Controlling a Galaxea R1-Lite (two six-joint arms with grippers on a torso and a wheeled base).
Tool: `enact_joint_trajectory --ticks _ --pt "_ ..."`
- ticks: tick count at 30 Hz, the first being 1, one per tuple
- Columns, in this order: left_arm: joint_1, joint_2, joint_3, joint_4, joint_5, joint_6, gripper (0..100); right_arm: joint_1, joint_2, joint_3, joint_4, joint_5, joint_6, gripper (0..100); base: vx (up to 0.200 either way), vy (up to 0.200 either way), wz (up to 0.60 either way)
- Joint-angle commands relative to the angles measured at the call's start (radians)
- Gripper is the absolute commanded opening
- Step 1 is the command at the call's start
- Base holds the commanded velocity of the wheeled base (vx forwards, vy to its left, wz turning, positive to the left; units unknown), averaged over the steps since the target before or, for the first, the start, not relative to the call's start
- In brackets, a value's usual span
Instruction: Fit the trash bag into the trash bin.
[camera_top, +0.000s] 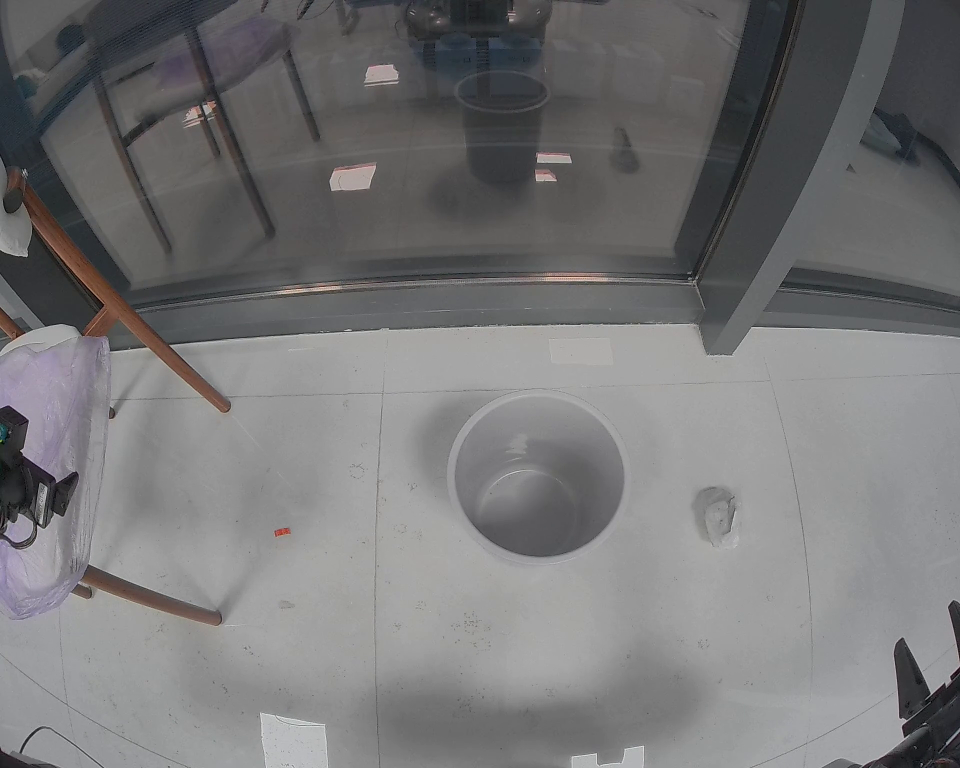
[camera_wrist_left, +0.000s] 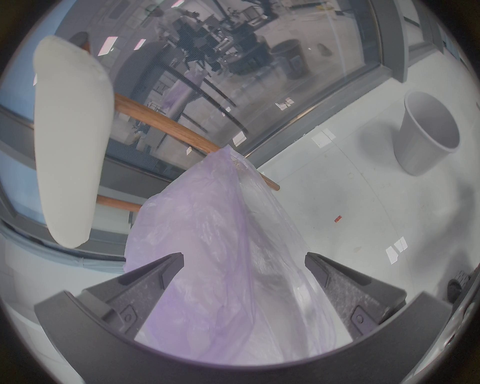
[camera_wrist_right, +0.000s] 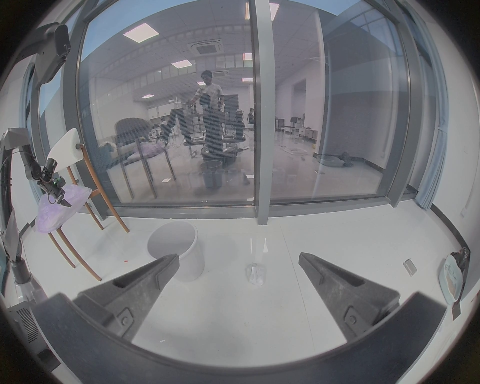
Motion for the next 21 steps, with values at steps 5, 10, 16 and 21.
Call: enact_joint_trajectory --ticks 5,10,16,21 --pt "0.003 0.192 -0.104 -0.028 0.001 0.087 100 -0.002 0.002 0.016 0.0 -0.001 0.001 100 0.0 0.0 0.0" --pt "0.002 0.259 -0.149 -0.041 0.001 0.107 100 -0.005 -0.005 0.016 0.0 0.0 0.0 100 0.0 0.0 0.0" --pt "-0.001 0.298 -0.14 -0.041 -0.001 0.112 100 -0.003 -0.004 0.016 0.0 0.0 0.0 100 0.0 0.0 0.0" --pt "-0.008 0.319 -0.13 -0.043 0.001 0.11 100 0.0 0.004 0.018 0.0 0.0 0.0 100 0.0 0.0 0.0"
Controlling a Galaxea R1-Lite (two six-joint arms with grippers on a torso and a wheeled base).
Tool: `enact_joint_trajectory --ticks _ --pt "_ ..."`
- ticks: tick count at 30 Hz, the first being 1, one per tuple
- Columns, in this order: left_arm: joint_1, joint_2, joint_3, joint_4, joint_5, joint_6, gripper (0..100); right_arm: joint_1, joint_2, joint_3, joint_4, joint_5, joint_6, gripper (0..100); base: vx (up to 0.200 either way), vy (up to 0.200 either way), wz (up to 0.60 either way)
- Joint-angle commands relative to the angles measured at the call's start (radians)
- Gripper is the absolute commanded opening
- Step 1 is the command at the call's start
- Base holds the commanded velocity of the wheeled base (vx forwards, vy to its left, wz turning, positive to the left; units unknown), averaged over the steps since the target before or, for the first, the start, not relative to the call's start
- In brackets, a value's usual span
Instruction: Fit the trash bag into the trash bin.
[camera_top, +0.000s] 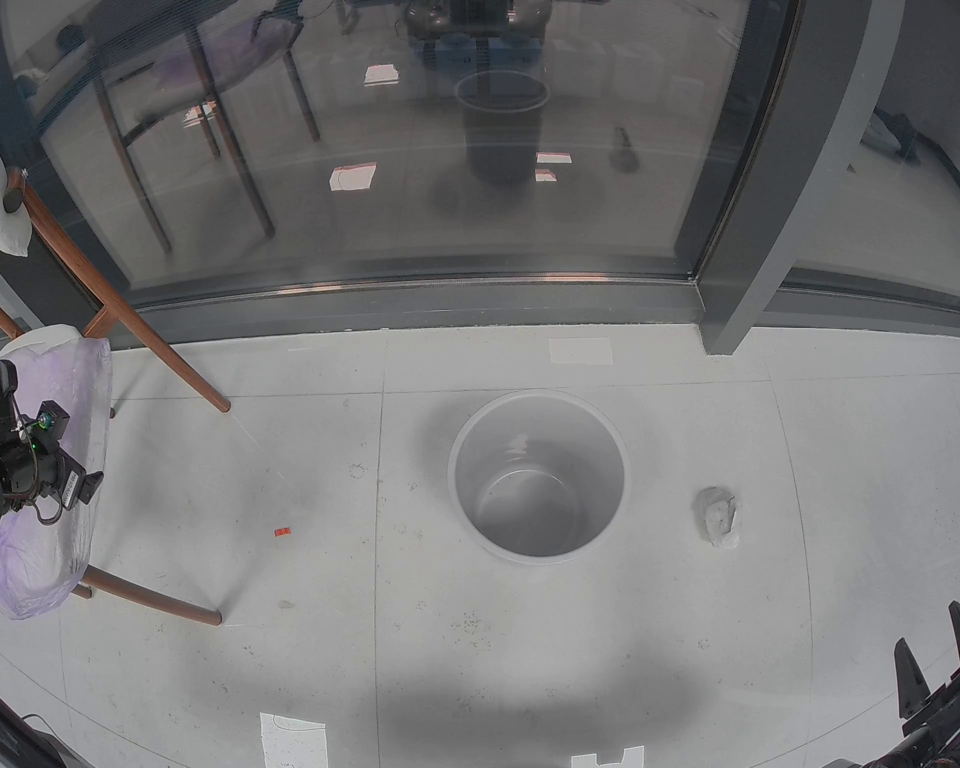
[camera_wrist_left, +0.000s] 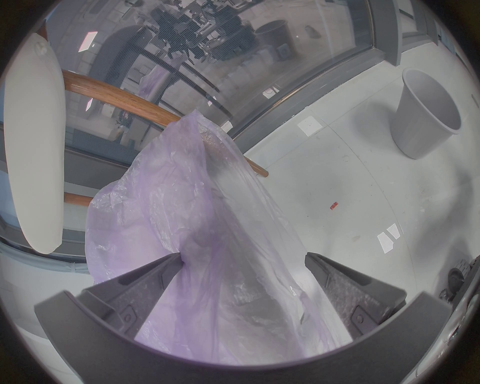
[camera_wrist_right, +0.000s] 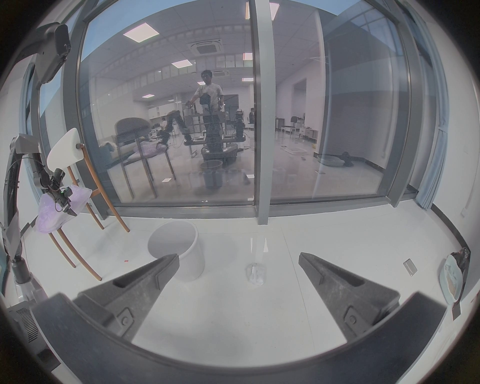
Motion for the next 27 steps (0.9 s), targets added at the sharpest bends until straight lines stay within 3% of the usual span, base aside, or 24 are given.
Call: enact_joint_trajectory --ticks 1,8,9,18,27 --pt "-0.003 0.029 0.003 -0.001 0.001 -0.001 100 0.003 0.005 0.018 0.0 0.0 0.0 100 0.0 0.0 0.0" --pt "-0.002 0.064 -0.009 -0.045 0.003 -0.001 100 0.008 0.01 0.016 0.0 0.0 0.0 100 0.0 0.0 0.0" --pt "-0.002 0.066 -0.009 -0.047 0.003 -0.001 0 0.01 0.01 0.016 0.0 0.0 0.0 100 0.0 0.0 0.0" --pt "-0.005 0.046 0.008 -0.048 -0.002 -0.001 0 0.022 0.022 0.016 0.0 0.0 0.0 100 0.0 0.0 0.0" --pt "-0.009 -0.129 0.108 -0.036 -0.034 -0.009 0 0.022 0.022 0.018 0.0 0.0 0.002 100 0.0 0.0 0.0"
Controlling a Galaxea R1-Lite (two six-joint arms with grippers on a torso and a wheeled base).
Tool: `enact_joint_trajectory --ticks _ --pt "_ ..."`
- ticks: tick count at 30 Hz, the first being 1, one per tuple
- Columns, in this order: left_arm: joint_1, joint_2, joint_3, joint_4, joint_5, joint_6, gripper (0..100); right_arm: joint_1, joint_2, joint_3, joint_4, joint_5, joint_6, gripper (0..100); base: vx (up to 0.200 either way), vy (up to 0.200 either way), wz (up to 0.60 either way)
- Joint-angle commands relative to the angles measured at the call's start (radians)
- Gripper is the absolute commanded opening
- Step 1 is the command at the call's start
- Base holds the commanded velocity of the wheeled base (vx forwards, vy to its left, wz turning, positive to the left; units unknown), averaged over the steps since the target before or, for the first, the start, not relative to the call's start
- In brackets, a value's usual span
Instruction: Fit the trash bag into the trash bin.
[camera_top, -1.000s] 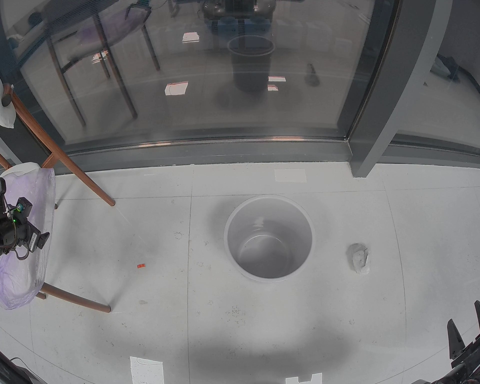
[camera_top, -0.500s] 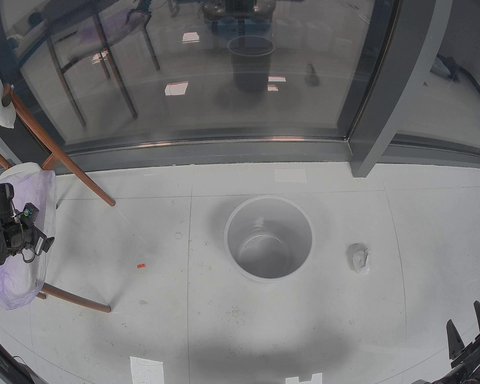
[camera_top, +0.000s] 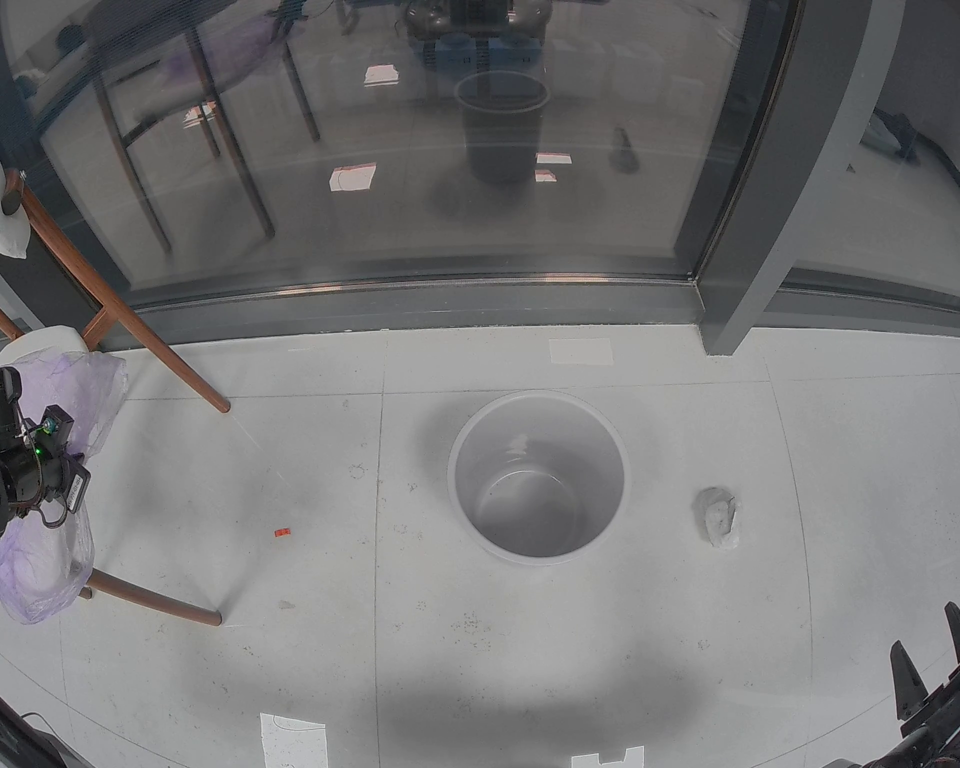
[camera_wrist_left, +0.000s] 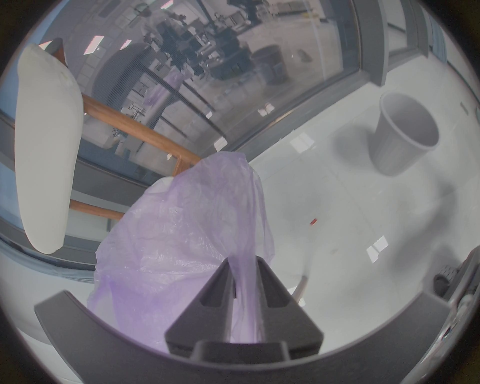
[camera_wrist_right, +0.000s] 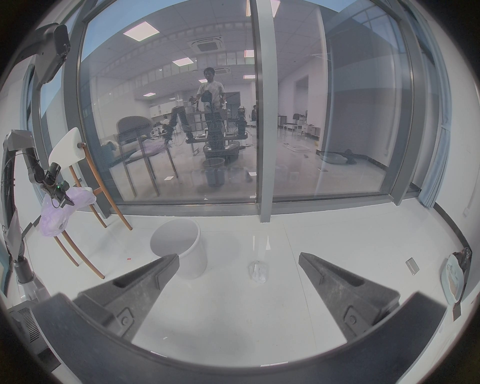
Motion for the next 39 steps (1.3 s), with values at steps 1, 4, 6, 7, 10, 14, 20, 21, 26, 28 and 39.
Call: enact_joint_trajectory --ticks 1,4,6,7,10,14,20,21,26,28,39 --pt "-0.002 -0.133 0.057 0.003 -0.044 -0.005 0 0.001 0.002 0.018 0.0 0.0 0.001 100 0.0 0.0 0.0" --pt "-0.015 -0.214 0.047 0.062 -0.111 -0.027 0 0.001 0.002 0.018 0.0 0.0 0.001 100 0.0 0.0 0.0" --pt "-0.027 -0.246 0.038 0.089 -0.136 -0.05 0 0.001 0.002 0.016 0.0 -0.001 0.003 100 0.0 0.0 0.0" --pt "-0.038 -0.277 0.03 0.114 -0.162 -0.088 0 0.001 0.002 0.016 0.0 -0.001 0.003 100 0.0 0.0 0.0" --pt "-0.052 -0.305 0.024 0.135 -0.194 -0.142 0 0.001 0.002 0.018 0.0 -0.001 0.003 100 0.0 0.0 0.0" --pt "-0.171 -0.363 0.008 0.137 -0.288 -0.349 0 0.001 0.002 0.018 0.0 -0.001 0.005 100 0.0 0.0 0.0" --pt "-0.409 -0.358 -0.064 0.134 -0.355 -0.535 0 0.001 0.002 0.018 0.0 -0.001 0.003 100 0.0 0.0 0.0" --pt "-0.417 -0.357 -0.07 0.134 -0.358 -0.544 0 0.001 0.002 0.016 0.0 -0.001 0.003 100 0.0 0.0 0.0" --pt "-0.545 -0.277 -0.136 0.057 -0.378 -0.66 0 0.001 0.002 0.018 0.0 -0.001 0.003 100 0.0 0.0 0.0" --pt "-0.651 -0.229 -0.165 0.0 -0.369 -0.693 0 0.001 0.002 0.018 0.0 -0.001 0.003 100 0.0 0.0 0.0" --pt "-1.038 -0.058 -0.36 -0.05 -0.289 -0.924 0 -0.003 0.0 0.018 0.0 -0.001 0.006 100 0.0 0.0 0.0"
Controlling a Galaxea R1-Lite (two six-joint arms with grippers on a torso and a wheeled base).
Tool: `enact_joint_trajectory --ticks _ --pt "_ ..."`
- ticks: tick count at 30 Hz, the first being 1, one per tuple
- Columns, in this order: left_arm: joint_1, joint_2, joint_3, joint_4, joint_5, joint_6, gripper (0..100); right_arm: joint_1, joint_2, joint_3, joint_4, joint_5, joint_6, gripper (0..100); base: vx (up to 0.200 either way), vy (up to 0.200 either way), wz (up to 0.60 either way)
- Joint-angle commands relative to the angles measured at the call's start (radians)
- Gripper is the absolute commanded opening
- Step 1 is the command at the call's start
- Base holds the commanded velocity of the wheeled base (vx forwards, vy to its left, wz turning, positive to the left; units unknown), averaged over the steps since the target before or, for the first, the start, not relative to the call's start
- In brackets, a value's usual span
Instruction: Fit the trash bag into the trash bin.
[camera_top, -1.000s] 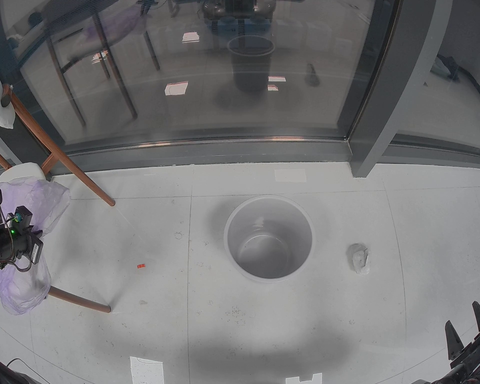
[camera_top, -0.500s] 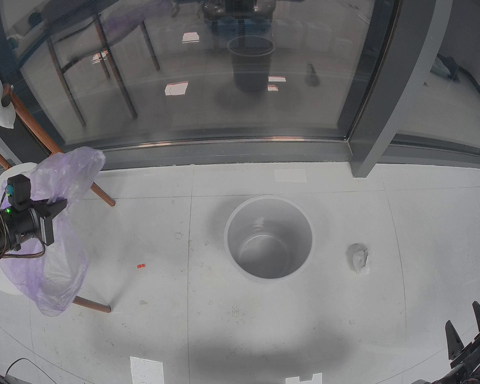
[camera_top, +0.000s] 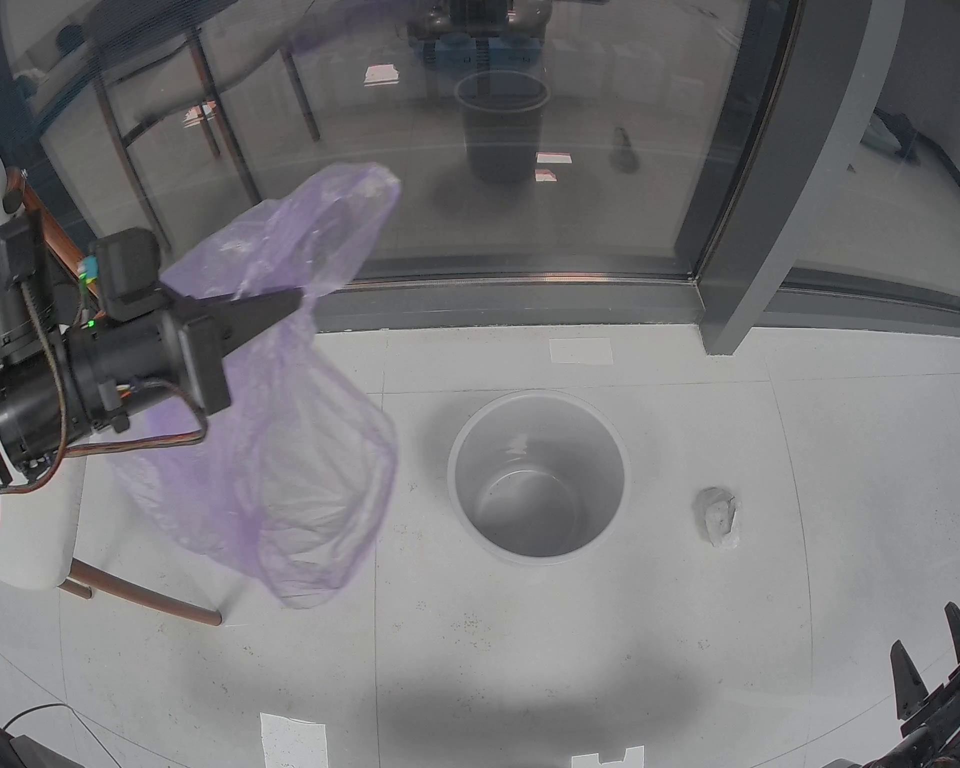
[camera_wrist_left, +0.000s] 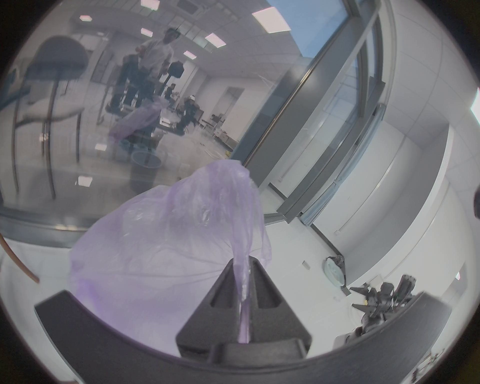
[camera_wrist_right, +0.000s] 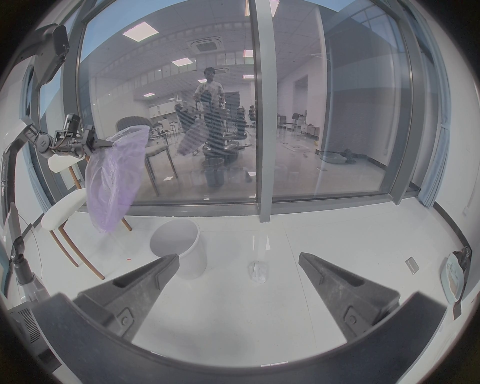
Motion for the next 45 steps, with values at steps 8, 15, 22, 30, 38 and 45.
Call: enact_joint_trajectory --ticks 8,15,22,30,38,45 --pt "-0.234 0.244 -0.225 0.018 0.099 -0.203 0 -0.003 0.0 0.018 0.0 0.0 0.0 100 0.0 0.0 0.0" --pt "-0.234 0.305 -0.283 0.07 0.125 -0.262 0 -0.008 -0.005 0.018 0.0 0.0 0.0 100 0.0 0.0 0.0" --pt "-0.23 0.35 -0.329 0.115 0.154 -0.349 0 -0.011 -0.011 0.018 0.0 0.0 0.0 100 0.0 0.0 0.0" --pt "-0.231 0.336 -0.394 0.357 0.239 -0.347 0 -0.023 -0.019 0.016 0.0 0.0 0.002 100 0.0 0.0 0.0" --pt "-0.223 0.328 -0.513 0.532 0.275 -0.343 0 -0.023 -0.027 0.016 0.0 0.0 0.0 100 0.0 0.0 0.0" --pt "-0.188 0.42 -0.547 0.538 0.351 -0.28 0 -0.028 -0.043 0.018 0.0 0.0 0.0 100 0.0 0.0 0.0"
